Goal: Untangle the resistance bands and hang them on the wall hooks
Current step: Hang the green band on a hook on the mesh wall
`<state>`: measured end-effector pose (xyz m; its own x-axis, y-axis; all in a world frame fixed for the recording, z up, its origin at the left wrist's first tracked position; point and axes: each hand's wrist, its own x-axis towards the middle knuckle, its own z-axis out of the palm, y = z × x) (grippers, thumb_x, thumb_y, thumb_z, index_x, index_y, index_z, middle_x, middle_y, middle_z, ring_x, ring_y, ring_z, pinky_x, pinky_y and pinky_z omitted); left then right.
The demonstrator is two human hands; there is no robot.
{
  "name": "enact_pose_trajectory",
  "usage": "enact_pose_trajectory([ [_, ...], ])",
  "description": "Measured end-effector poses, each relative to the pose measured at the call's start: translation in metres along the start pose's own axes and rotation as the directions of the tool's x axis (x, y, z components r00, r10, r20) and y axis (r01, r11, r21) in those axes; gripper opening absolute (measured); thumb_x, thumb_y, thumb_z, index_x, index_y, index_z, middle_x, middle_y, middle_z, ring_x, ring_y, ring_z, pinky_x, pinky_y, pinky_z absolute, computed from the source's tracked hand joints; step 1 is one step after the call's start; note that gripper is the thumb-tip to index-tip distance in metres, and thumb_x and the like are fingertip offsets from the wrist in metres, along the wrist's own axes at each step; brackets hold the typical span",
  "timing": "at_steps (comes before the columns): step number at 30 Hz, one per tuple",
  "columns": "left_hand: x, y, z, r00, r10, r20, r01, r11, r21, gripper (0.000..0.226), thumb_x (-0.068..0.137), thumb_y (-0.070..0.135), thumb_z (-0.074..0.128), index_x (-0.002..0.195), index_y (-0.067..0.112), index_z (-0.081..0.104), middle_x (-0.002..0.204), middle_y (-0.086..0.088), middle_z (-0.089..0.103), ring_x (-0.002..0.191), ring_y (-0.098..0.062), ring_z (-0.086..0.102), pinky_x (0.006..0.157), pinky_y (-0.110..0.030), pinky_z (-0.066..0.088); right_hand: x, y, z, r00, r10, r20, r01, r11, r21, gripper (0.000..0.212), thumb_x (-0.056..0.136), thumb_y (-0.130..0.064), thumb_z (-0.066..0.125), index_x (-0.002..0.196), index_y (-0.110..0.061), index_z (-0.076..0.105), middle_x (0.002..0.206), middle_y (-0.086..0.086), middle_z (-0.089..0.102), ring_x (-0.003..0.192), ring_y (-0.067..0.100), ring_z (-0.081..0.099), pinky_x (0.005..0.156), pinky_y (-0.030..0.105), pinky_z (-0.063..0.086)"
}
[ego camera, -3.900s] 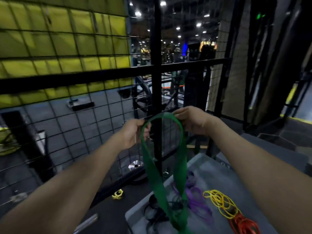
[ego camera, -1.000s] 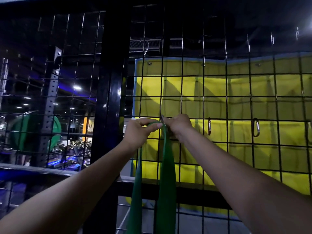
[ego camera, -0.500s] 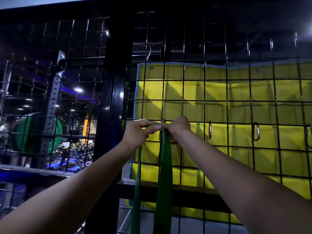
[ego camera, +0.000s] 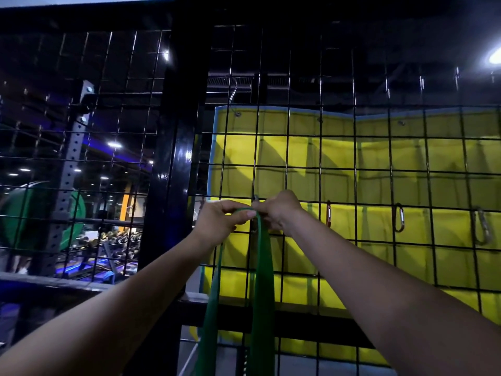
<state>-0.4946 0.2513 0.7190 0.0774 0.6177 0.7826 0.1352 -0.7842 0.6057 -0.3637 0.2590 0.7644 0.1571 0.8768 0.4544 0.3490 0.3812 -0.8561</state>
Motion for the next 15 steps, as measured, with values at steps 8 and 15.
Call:
enact_pose_trajectory([
  [8,0.001,0.002,-0.006,1.0,0.0,0.019,0.0,1.0,-0.008,0.005,0.079,0.018,0.07,0.082,0.021,0.071,0.087,-0.01,0.069,0.076,-0.016,0.061,0.061,-0.025,0.047,-0.005,-0.01,-0.003,0.997,-0.009,0.076,0.023,0.984,-0.175,0.022,0.085,-0.016,0.066,0.099,-0.002,0.059,0.076,0.01,0.058,0.062,0.018,0.058,0.04,0.022,0.041],
  [15,0.007,0.01,-0.01,0.999,0.001,0.037,0.001,0.999,-0.034,0.007,0.08,0.016,0.069,0.086,0.016,0.071,0.079,-0.002,0.067,0.07,-0.01,0.061,0.054,-0.017,0.046,-0.002,-0.012,-0.004,0.996,0.005,0.085,0.004,0.994,-0.109,0.027,0.085,-0.009,0.064,0.106,0.004,0.057,0.089,0.016,0.064,0.08,0.027,0.065,0.056,0.03,0.052],
])
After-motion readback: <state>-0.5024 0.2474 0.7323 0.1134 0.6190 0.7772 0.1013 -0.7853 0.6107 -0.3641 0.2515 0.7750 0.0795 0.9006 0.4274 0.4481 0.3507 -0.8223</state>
